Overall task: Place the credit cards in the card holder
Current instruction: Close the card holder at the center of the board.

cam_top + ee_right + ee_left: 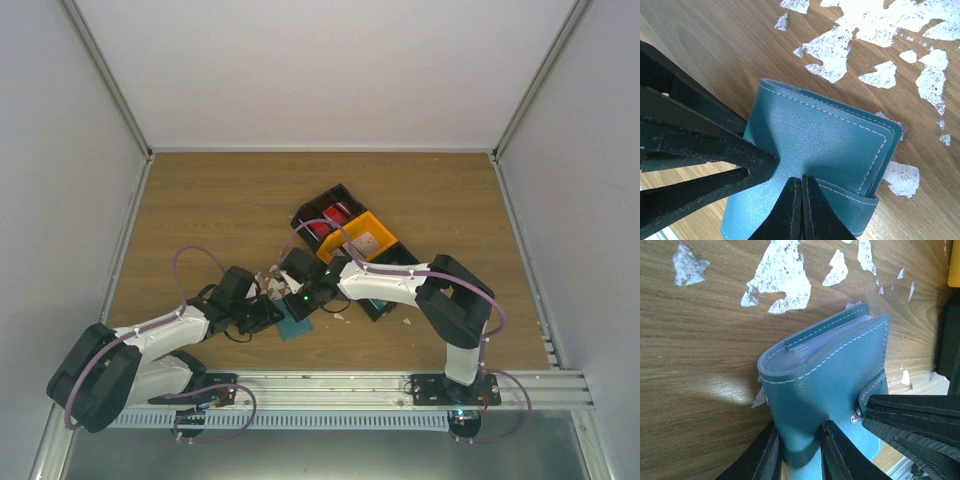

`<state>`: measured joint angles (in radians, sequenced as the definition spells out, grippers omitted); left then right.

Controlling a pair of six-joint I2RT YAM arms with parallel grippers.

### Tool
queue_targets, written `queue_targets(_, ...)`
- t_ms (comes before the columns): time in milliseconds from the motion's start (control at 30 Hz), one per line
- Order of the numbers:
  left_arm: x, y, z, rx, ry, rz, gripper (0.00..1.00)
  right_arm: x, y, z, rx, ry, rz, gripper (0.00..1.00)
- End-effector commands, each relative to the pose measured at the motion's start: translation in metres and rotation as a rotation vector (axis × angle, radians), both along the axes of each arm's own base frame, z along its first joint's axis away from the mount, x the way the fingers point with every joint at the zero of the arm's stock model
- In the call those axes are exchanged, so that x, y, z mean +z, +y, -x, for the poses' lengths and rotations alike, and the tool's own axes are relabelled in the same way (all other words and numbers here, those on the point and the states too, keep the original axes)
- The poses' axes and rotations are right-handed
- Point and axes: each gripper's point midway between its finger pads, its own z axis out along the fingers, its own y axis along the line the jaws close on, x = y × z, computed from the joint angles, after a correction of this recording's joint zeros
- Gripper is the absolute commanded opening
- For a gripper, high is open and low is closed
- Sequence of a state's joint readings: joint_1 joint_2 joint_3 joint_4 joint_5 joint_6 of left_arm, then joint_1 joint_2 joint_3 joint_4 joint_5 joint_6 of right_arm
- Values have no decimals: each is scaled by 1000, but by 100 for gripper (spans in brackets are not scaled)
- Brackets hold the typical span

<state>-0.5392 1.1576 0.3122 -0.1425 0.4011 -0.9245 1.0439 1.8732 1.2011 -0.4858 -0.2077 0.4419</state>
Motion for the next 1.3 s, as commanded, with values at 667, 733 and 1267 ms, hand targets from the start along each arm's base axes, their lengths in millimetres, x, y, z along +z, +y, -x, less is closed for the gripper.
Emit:
queue_targets(667,-20,12,-4,29,3,-96,21,-8,-16,48,18,154,-28,0)
queue_targets(733,-20,12,-4,27,6,-97,20,-6,-18,42,-1,143,-33,0)
queue_targets(1267,-20,8,-6,15,7,-90,20,-34,-32,64,19,206,99,0)
